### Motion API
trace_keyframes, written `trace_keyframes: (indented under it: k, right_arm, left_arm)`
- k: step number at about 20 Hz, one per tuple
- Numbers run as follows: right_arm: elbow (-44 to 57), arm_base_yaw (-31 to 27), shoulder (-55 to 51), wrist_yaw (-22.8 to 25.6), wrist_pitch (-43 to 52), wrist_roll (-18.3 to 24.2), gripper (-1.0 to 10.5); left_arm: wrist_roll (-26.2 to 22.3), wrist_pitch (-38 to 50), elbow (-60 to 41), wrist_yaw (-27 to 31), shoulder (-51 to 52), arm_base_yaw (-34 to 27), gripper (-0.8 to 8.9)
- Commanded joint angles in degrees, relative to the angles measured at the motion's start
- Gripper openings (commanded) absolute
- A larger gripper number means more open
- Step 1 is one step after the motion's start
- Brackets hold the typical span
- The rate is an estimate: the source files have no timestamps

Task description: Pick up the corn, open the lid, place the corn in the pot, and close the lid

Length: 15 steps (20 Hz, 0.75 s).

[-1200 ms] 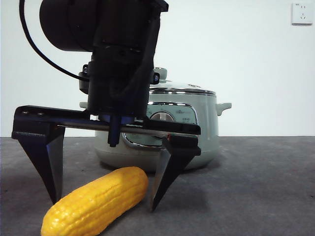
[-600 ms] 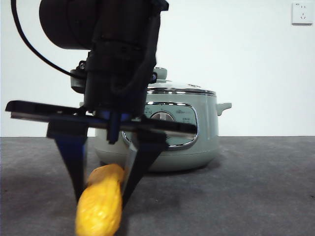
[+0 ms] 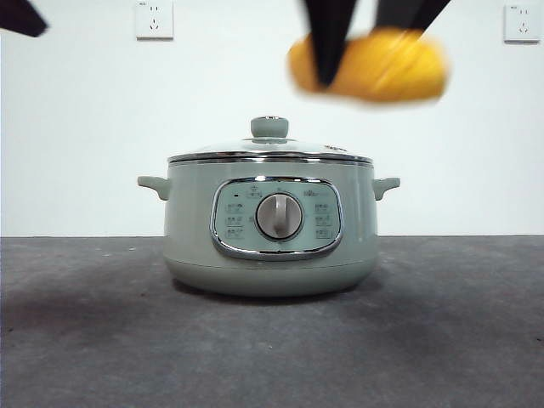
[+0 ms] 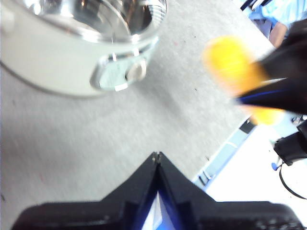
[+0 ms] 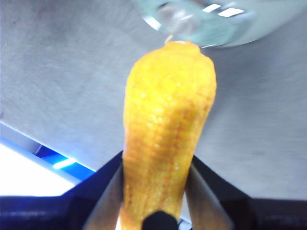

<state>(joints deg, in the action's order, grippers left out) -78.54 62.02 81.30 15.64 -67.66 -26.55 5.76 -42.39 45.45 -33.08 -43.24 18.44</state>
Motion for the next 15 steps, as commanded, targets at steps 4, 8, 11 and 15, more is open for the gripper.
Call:
trace_keyframes:
  k: [4, 8, 11, 15]
  right_arm:
    - [0.0, 0.2, -10.9, 4.0, -3.6, 3.2, -0.1]
    - [0.0, 0.2, -16.9, 5.6, -7.0, 7.6, -0.1]
    - [0.0, 0.2, -20.0, 5.4, -7.8, 8.8, -0.1]
    - [0.0, 0.2, -21.7, 5.4, -8.0, 8.9, -0.1]
  left_arm:
    - [-5.3, -0.7, 11.9, 0.0, -16.0, 0.2, -0.07]
    - [-8.8, -3.9, 25.0, 0.1, -28.7, 1.4, -0.06]
    - [-9.5, -5.9, 35.0, 0.1, -37.0, 2.3, -0.04]
    - [-9.2, -10.0, 49.1, 5.7, -48.2, 4.8, 1.44]
